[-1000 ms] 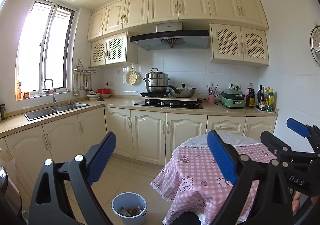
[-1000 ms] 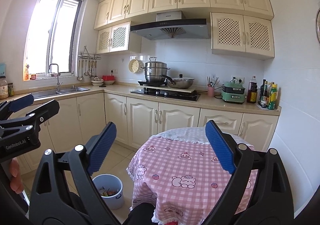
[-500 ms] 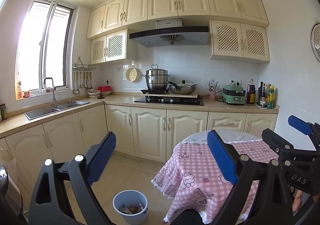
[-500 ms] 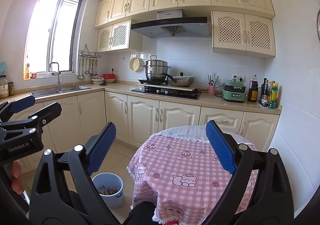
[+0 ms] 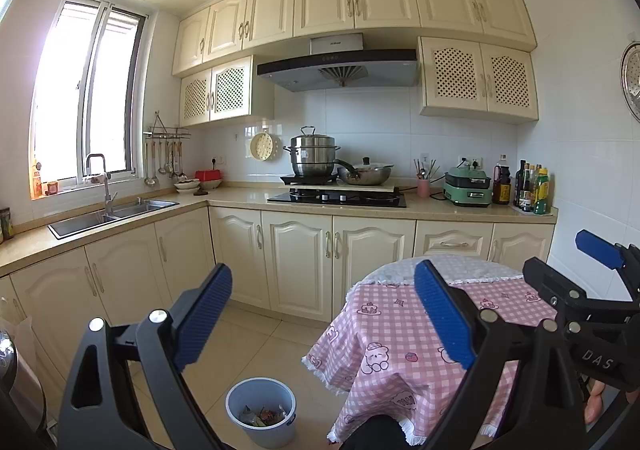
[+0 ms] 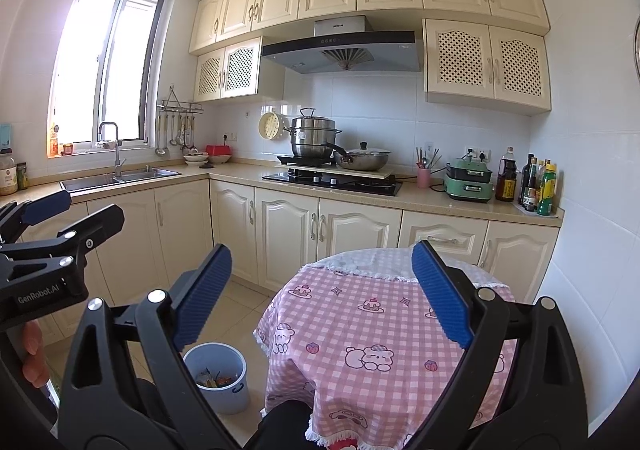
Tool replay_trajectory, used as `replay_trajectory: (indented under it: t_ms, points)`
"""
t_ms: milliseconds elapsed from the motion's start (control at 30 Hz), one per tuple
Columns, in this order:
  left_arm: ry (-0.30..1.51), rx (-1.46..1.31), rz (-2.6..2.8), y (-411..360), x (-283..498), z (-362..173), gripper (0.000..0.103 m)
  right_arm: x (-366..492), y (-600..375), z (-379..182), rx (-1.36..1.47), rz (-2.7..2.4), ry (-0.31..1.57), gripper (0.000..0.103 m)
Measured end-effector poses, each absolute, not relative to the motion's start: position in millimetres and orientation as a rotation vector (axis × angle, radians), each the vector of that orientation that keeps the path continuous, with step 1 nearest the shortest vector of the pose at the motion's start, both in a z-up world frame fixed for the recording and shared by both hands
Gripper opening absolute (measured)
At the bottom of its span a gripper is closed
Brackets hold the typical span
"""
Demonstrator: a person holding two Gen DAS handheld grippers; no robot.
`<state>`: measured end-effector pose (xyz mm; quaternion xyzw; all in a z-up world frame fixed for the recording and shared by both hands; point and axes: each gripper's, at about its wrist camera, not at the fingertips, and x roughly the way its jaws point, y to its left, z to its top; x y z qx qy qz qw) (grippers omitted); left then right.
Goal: Collect trash
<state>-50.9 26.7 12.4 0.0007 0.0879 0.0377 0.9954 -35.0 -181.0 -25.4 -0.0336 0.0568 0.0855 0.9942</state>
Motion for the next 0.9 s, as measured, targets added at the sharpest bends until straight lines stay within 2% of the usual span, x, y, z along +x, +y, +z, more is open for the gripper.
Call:
replay_trajectory:
  t_ms: [900]
  points:
    - [0.187, 0.004, 0.089, 28.9, -48.4, 7.0, 0.091, -30.4, -181.8, -32.2, -0.079, 0.176, 0.135, 0.091]
